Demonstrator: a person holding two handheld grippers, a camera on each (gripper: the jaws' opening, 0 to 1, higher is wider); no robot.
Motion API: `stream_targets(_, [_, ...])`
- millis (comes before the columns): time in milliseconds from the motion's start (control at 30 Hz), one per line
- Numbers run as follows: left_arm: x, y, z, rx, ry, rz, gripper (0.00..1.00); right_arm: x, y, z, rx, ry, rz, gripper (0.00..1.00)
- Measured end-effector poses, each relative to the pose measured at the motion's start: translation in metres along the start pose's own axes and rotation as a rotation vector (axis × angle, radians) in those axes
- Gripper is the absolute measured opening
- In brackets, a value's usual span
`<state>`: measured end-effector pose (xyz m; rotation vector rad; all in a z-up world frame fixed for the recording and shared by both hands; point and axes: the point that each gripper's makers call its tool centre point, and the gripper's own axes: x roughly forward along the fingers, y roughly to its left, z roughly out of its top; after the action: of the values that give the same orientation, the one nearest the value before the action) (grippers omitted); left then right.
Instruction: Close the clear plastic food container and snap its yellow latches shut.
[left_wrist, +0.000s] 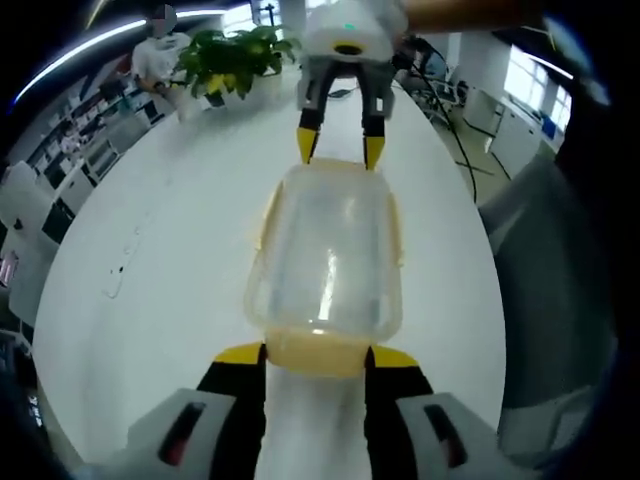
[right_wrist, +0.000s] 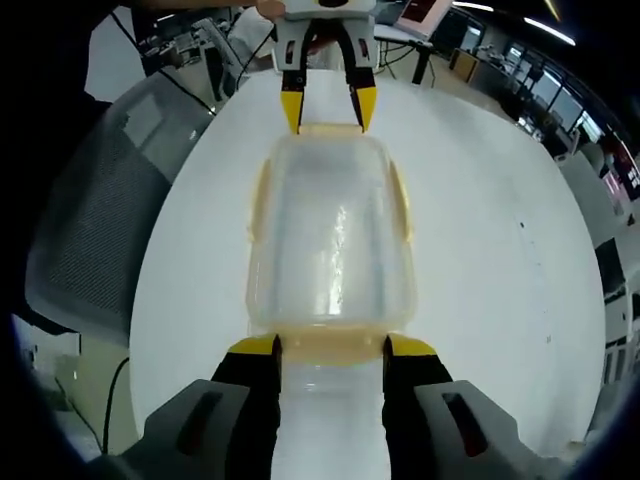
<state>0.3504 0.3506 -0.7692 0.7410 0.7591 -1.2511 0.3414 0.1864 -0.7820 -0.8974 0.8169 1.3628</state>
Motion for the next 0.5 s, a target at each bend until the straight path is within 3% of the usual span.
stream_targets(500, [0.013,-0.001,0.018,0.004,-0.003,-0.01,0.33,-0.011,-0.001,-0.021,0.003,0.008,-0.009,0.36])
